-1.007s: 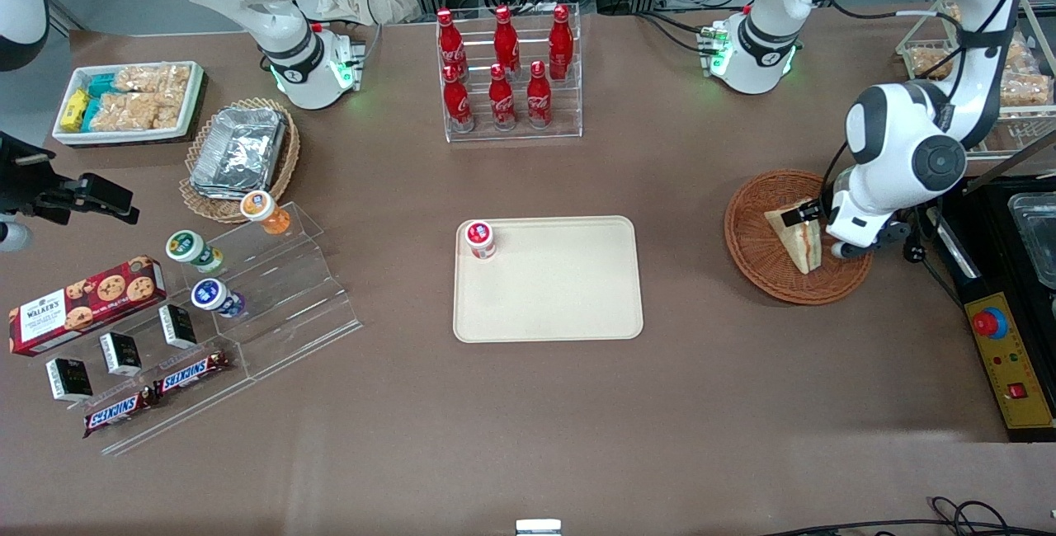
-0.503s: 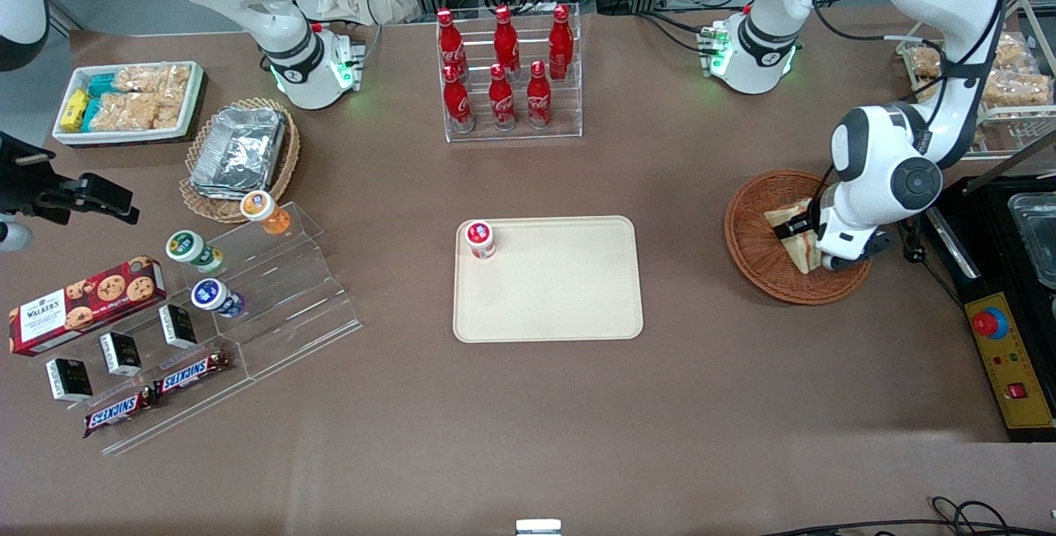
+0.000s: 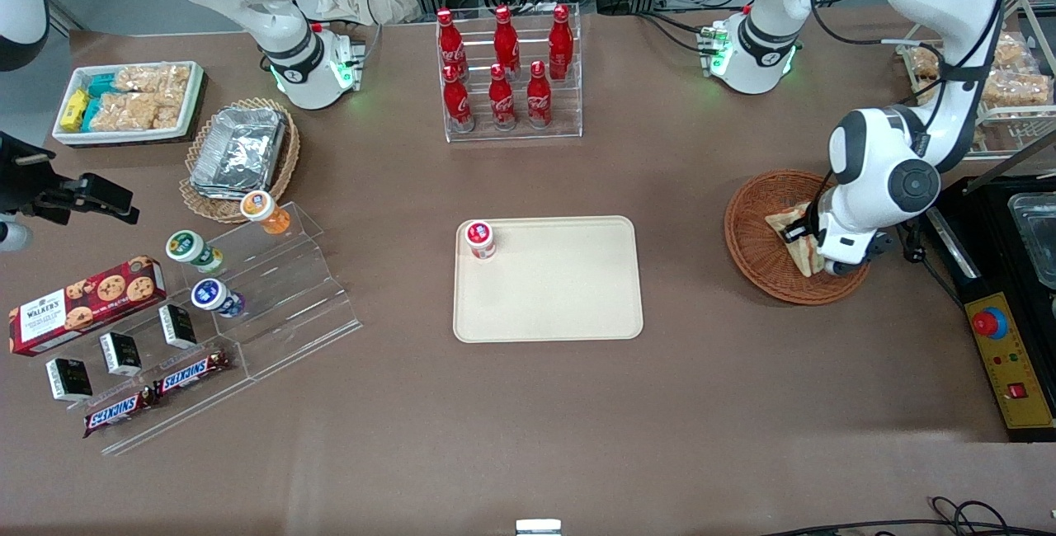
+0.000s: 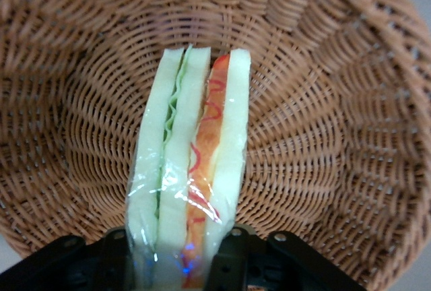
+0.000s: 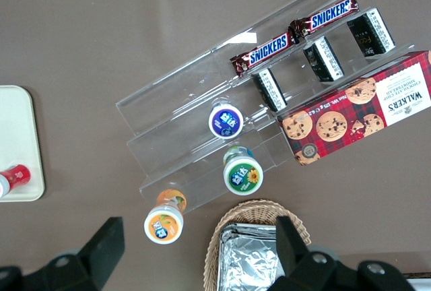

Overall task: Place sandwich from basket to tray
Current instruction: 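Close the left gripper on the sandwich and lift it from the basket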

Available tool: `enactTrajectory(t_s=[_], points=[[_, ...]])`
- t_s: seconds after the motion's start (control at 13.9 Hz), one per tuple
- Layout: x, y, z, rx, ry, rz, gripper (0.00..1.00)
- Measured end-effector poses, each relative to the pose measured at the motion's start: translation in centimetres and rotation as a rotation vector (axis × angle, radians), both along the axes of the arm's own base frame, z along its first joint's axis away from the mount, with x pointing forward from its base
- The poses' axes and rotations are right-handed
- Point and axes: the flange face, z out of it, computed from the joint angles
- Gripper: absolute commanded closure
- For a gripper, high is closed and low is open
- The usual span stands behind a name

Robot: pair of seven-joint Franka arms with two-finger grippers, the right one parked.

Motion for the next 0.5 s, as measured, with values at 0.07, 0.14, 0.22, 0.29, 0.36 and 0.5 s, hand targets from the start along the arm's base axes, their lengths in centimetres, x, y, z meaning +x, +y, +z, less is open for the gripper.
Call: enactTrajectory(t_s=[0.07, 0.14, 0.22, 0.29, 0.36, 0.5], points=[[0.3, 0.0, 0.8, 0.000, 0.004, 0.002, 0.69], [0.6, 0.1, 2.0, 0.001, 0.015, 0.006, 0.69], [1.0, 0.2, 3.4, 0.002, 0.025, 0.010, 0.69], [1.6, 0.3, 5.1, 0.002, 0.034, 0.015, 0.69], [2.2, 0.5, 7.0, 0.003, 0.045, 0.019, 0.68], [3.5, 0.7, 10.9, 0.003, 0.057, 0.024, 0.68]])
